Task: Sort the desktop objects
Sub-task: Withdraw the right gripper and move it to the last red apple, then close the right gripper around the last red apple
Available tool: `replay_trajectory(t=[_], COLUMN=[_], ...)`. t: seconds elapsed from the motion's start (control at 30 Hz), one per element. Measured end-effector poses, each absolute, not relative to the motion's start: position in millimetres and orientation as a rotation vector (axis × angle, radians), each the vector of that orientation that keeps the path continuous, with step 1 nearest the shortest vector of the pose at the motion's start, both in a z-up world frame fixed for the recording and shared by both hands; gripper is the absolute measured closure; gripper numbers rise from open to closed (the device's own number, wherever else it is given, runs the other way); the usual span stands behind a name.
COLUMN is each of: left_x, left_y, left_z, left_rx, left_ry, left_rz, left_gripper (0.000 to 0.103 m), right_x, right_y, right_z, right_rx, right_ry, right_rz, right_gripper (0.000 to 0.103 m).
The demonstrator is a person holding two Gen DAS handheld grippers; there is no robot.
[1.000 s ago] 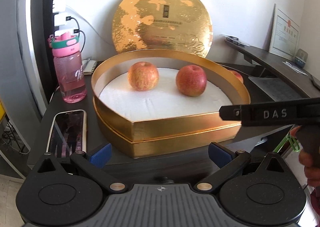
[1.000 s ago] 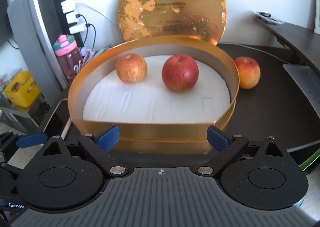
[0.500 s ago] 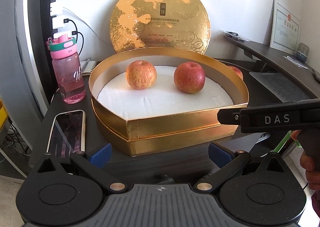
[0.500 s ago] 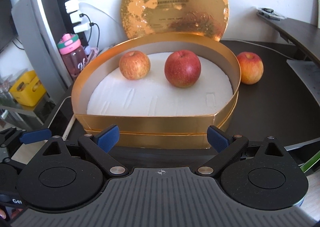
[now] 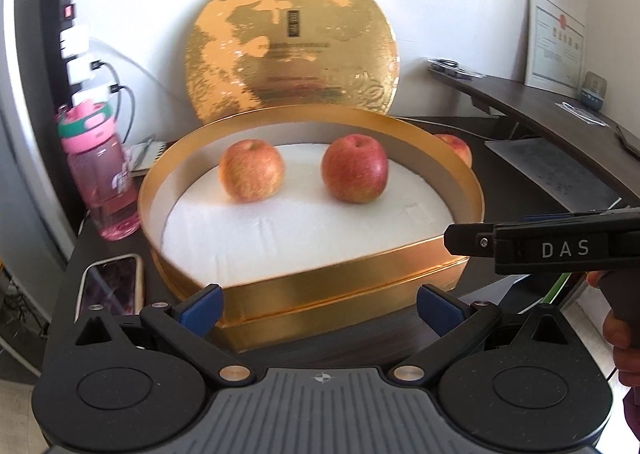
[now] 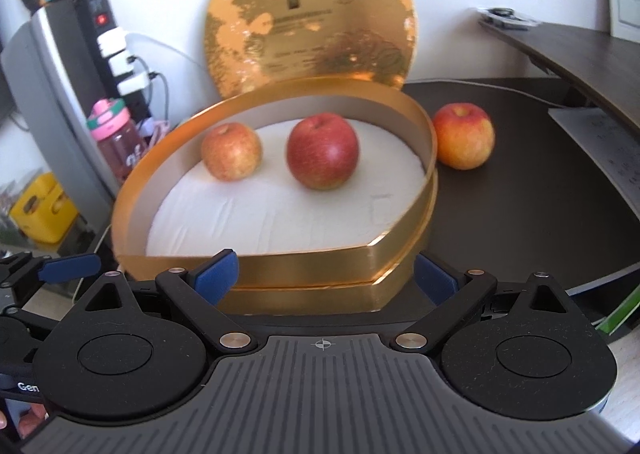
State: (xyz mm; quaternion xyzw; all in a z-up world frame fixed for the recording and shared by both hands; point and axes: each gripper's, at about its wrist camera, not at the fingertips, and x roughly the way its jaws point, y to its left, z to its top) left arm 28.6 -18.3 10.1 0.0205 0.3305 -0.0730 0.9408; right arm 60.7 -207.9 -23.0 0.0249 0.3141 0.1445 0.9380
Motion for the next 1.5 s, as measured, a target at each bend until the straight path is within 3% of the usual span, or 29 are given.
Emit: replay_trajectory(t=[0.43,0.73,1.1,1.5], left_x=[78,107,115,115], left_y=[-52,-56,-56,-49], left_z=[11,5,-5,-6], left_rx=[0.085,0.059,0.047,0.039], left_ry=[0.689,0.725,0.76,0.757], left_rz=[-0.198,-0.171,-0.175,-0.174], left_gripper=[0.0,0.0,0.0,0.0], right_x=[103,177,289,317], right_y=[-268,-312,-325,-311], right_z=[-28,-18,-46,-60], right_rx=[0.215,0.301,0.404,0.401], right_ry=[0.616,0.541,0.679,0.736], right_rz=[0.204,0.109,0.121,0.098], right_gripper=[0.005,0.005,0.004,0.018])
